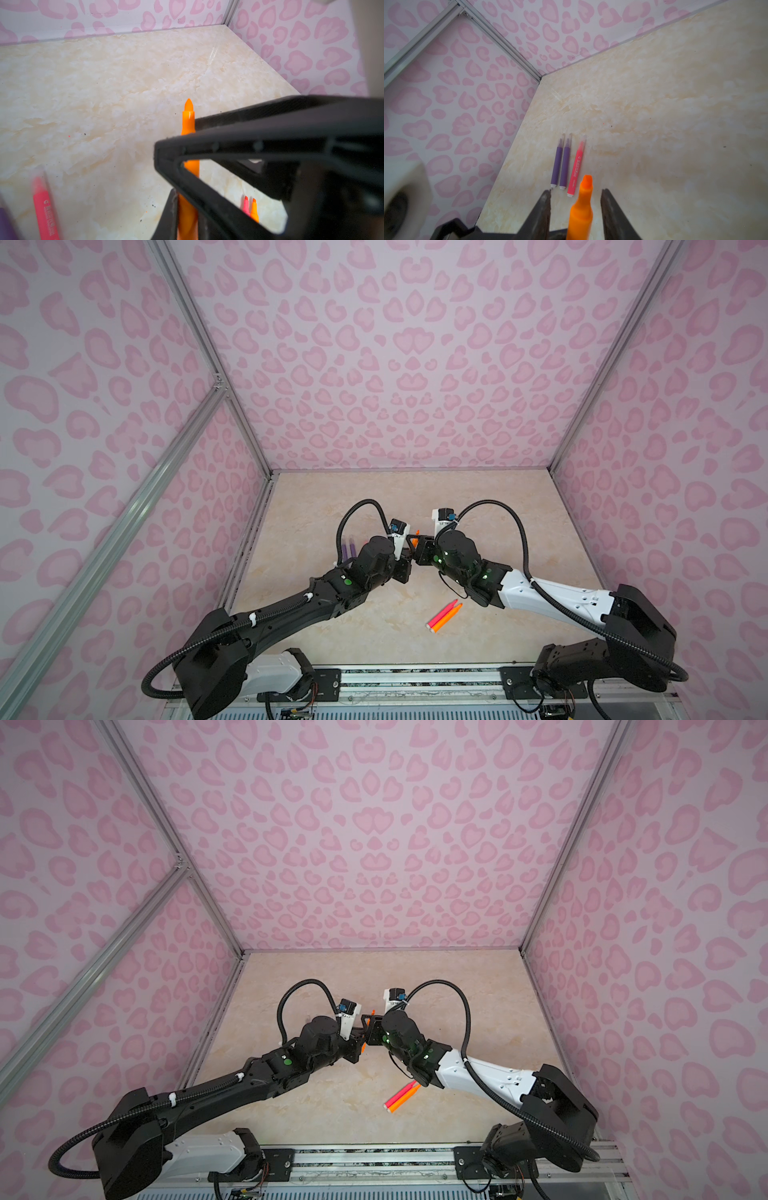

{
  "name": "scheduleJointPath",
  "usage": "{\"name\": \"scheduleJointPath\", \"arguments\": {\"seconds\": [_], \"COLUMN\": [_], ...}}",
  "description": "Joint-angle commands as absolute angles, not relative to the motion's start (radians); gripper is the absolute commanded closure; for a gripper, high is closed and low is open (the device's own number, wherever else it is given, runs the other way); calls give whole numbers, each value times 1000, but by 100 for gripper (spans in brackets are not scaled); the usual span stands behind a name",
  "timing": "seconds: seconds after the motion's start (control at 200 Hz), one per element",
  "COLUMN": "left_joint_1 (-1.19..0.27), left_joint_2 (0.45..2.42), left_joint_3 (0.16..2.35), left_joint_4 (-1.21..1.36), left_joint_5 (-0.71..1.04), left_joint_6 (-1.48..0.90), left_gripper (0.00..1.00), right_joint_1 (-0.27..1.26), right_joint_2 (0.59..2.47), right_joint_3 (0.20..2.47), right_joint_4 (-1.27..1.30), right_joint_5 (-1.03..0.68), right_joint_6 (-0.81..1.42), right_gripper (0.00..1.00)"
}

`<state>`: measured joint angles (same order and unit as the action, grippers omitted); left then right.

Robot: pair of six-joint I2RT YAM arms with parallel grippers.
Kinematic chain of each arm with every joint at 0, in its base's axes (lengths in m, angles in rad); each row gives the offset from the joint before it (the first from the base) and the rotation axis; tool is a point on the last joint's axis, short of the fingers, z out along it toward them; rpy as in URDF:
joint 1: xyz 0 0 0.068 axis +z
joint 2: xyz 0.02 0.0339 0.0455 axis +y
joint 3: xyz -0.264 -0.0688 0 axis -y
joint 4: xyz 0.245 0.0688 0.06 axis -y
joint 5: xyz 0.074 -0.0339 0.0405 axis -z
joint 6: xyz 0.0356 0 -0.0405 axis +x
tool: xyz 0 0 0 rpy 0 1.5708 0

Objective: Insert the pens into the pen caps
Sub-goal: 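Raise the orange highlighter upright with the left gripper while the right approaches, then hold the orange highlighter upright with the left gripper while the right draws back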

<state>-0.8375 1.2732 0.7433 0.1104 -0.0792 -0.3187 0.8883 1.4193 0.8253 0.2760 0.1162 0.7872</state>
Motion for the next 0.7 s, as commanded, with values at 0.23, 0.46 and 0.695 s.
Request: {"name": "scheduleJointPath", "arguments": {"seconds": [0.23,0.46,0.695], "left_joint_1": [-841,-844,-853], "left_joint_2": [1261,1250,1232], "left_joint_3": [752,745,734], "left_joint_4": [155,164,176], "left_joint_5": [-78,-71,-61], "left_joint_6": [-310,-305,-297], "left_gripper": [97,97,81], "right_joint_1": [891,891,891], "right_joint_2": [1451,1466,1458], "right_joint_3": [818,831,826], "right_joint_4": [329,321,327], "right_joint_5": [90,85,90], "right_joint_6": [831,830,824], "right_gripper": [69,85,94]}}
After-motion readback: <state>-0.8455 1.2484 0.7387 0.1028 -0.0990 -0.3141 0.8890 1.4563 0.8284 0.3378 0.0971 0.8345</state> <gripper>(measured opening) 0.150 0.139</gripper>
